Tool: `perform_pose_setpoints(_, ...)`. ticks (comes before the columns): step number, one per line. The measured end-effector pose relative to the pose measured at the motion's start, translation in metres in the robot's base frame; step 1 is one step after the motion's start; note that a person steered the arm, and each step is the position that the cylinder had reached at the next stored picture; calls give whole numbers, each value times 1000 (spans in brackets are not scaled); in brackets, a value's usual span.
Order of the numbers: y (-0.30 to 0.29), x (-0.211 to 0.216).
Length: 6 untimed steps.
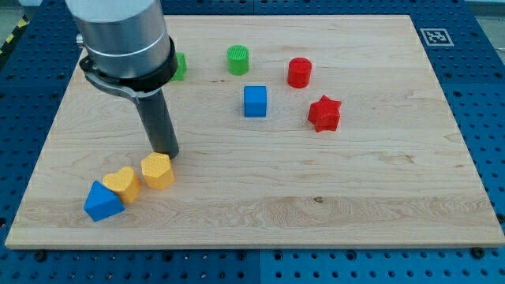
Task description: Push yellow hexagon along with yellow heart and blue cube left a bit
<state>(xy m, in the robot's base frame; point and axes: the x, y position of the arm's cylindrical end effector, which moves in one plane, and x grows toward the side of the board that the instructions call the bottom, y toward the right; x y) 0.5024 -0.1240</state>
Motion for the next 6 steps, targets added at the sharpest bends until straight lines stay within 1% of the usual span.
perform_pose_setpoints(1, 7, 0)
perform_pose_setpoints(2, 26, 5)
perform_pose_setpoints(3, 27, 22)
perform_pose_setpoints(6, -9, 63)
